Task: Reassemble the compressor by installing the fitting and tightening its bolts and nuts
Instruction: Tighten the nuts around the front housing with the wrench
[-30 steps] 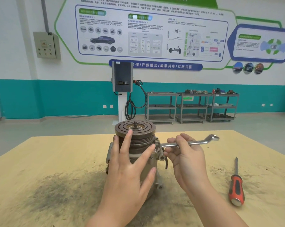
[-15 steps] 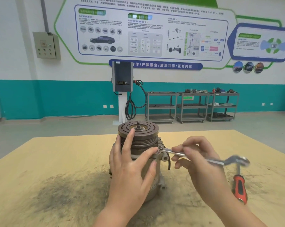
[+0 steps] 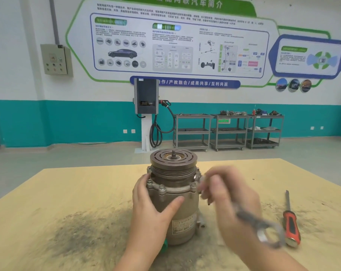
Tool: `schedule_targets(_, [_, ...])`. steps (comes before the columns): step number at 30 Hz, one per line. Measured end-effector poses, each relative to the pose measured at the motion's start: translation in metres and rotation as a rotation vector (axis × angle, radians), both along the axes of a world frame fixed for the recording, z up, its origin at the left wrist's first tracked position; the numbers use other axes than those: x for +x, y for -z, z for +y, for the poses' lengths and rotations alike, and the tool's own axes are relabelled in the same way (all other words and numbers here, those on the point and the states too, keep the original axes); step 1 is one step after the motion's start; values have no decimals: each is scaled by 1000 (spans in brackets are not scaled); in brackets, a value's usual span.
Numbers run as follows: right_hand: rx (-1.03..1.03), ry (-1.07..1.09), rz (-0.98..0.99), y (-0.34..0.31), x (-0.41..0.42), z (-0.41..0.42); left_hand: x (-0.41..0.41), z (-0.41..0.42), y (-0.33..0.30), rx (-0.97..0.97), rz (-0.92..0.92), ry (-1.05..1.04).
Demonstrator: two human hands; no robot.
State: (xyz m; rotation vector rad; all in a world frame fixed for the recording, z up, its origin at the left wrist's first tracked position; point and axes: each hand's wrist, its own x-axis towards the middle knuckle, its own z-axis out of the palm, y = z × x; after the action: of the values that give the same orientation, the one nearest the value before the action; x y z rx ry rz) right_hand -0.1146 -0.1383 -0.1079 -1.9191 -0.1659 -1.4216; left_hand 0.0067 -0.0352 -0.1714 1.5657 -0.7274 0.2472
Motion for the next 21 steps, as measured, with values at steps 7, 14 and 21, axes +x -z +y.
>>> schedule_targets(7, [870, -333, -2, -16, 20, -58, 13, 6, -5, -16, 106, 25])
schedule_targets(14, [1065, -531, 142, -18, 40, -82, 20, 12, -4, -47, 169, 99])
schedule_targets(21, [1009, -563, 75, 1, 36, -69, 16, 13, -9, -24, 192, 138])
